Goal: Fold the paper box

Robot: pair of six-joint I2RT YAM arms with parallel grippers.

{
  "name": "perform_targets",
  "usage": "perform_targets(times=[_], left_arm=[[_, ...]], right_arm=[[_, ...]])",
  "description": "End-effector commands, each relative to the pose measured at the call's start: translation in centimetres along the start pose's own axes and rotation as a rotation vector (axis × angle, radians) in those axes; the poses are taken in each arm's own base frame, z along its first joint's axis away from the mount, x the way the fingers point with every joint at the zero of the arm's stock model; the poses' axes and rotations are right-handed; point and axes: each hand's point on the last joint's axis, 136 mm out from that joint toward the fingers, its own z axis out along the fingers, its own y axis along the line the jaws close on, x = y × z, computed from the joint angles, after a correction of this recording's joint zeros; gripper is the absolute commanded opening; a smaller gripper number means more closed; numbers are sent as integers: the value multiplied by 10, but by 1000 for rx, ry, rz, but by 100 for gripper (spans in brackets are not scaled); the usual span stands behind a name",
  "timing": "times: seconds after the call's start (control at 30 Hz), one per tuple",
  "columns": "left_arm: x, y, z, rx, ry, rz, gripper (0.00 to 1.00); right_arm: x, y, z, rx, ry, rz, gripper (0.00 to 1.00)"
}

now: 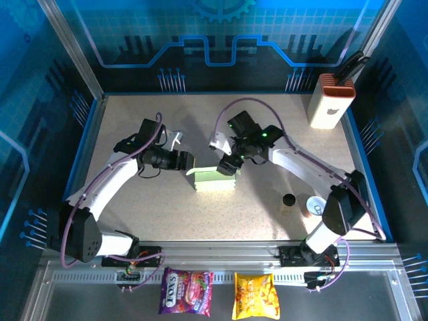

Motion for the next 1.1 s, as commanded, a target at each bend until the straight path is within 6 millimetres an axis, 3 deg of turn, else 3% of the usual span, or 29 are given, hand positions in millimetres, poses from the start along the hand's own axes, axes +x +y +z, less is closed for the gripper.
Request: perform_targets(times=[0.0, 0.13, 0.3, 0.5, 1.07], left_arm=[[10, -8, 0, 49, 18, 2, 72], [22, -10, 7, 57, 60, 25, 73], [28, -6, 17, 33, 97, 37, 72], [31, -6, 30, 35, 136, 44, 69], [39, 0, 46, 22, 198, 44, 43]], right_arm=[[10, -3, -6, -2, -37, 267, 69], [30, -11, -12, 30, -38, 418, 70], [49, -18, -9, 39, -33, 445, 71], [48, -16, 5, -37, -25, 441, 66], [50, -8, 21, -88, 14, 387, 36]])
